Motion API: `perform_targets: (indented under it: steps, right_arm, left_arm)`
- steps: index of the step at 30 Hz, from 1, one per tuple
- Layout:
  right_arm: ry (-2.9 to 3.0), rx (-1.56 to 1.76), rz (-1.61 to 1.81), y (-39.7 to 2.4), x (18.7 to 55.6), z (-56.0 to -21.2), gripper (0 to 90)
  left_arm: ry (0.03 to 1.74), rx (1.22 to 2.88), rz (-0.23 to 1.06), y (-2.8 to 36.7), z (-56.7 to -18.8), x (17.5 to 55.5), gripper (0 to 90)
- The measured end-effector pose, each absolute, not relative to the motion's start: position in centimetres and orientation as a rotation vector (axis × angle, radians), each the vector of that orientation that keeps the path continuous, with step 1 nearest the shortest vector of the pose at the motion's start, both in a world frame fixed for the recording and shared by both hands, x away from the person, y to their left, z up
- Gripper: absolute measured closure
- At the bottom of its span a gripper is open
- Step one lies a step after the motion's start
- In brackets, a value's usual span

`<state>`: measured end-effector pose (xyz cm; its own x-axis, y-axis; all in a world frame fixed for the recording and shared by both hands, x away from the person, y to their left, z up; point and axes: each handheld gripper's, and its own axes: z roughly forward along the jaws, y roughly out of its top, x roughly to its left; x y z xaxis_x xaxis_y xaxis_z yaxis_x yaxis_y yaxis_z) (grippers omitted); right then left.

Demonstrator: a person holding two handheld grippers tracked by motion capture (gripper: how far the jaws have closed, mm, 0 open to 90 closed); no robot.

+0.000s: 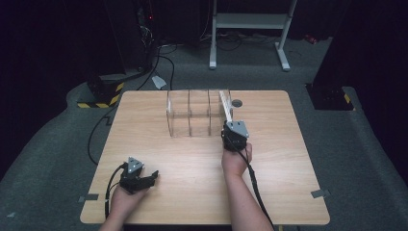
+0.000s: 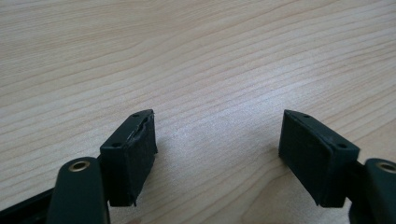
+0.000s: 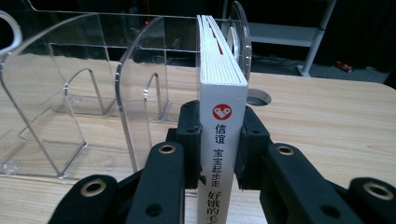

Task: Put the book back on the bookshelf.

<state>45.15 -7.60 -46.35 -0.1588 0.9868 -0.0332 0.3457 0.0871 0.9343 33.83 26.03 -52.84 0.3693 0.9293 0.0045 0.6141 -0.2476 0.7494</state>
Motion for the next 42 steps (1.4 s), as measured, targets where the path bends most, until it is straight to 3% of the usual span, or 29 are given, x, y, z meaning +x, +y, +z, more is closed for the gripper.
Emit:
perform_targets:
  steps: [18,29,42]
  right_arm:
    - [1.605,1.409,1.115,-7.3,44.6,-47.5,70.3]
    - [1.688,1.389,1.191,-8.4,44.0,-47.1,53.4]
    - [1.765,1.346,1.219,-10.2,42.5,-47.6,49.3]
  left_arm:
    - [1.332,1.967,0.605,26.0,-52.8,33.8,27.3]
    - [1.331,1.967,0.606,26.0,-52.8,33.8,27.3]
    - [1.331,1.971,0.607,26.0,-52.8,33.8,27.6]
